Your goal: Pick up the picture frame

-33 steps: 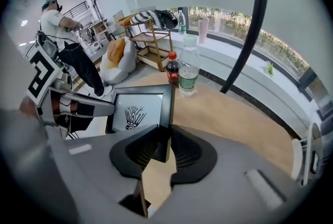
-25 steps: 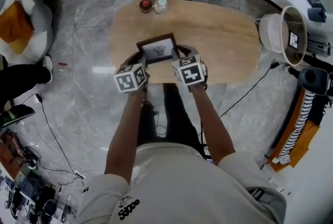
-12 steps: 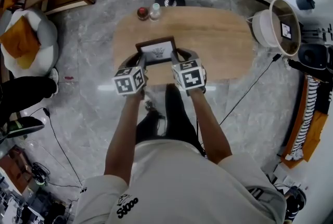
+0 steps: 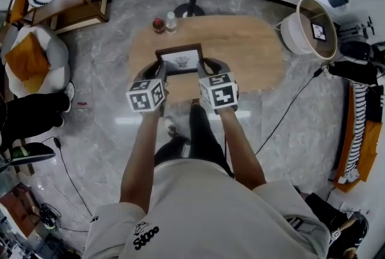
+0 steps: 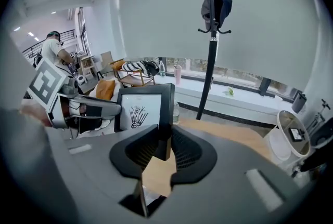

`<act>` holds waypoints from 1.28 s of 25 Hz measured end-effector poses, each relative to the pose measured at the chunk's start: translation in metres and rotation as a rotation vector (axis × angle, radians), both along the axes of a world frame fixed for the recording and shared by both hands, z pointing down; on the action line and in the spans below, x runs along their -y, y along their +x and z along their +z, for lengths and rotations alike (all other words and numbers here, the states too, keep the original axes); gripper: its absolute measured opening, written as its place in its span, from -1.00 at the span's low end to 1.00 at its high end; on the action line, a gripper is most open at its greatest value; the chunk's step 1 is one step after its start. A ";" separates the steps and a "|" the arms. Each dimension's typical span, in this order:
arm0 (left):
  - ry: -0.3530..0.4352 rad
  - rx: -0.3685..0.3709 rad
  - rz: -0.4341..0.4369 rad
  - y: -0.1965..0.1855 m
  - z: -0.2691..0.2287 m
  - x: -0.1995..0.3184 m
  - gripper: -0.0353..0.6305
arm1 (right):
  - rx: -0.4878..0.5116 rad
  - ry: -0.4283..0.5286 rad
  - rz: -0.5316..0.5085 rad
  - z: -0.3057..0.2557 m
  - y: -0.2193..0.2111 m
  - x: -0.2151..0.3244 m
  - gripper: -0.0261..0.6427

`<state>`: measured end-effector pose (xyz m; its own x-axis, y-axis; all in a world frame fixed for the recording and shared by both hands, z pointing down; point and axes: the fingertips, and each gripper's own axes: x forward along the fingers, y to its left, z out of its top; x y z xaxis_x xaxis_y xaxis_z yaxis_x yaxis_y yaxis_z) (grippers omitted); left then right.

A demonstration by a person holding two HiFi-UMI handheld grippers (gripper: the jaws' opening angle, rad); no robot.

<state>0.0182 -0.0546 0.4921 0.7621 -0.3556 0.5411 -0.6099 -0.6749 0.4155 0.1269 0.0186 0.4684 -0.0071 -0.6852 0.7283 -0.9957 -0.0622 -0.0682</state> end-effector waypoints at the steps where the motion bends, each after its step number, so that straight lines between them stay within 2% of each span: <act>1: 0.011 -0.003 0.006 0.000 -0.006 -0.003 -0.64 | -0.002 0.010 0.004 -0.005 0.000 -0.004 -0.68; 9: 0.119 -0.045 0.061 0.010 -0.066 -0.029 -0.64 | -0.027 0.103 0.060 -0.059 0.005 -0.037 -0.68; 17: 0.262 -0.094 0.093 0.008 -0.138 -0.040 -0.64 | -0.072 0.216 0.078 -0.123 0.002 -0.053 -0.68; 25: 0.393 -0.141 0.084 -0.005 -0.198 -0.052 -0.64 | -0.105 0.326 0.066 -0.176 -0.011 -0.064 -0.68; 32: 0.481 -0.178 0.050 -0.033 -0.242 -0.050 -0.65 | -0.126 0.399 0.049 -0.215 -0.037 -0.060 -0.68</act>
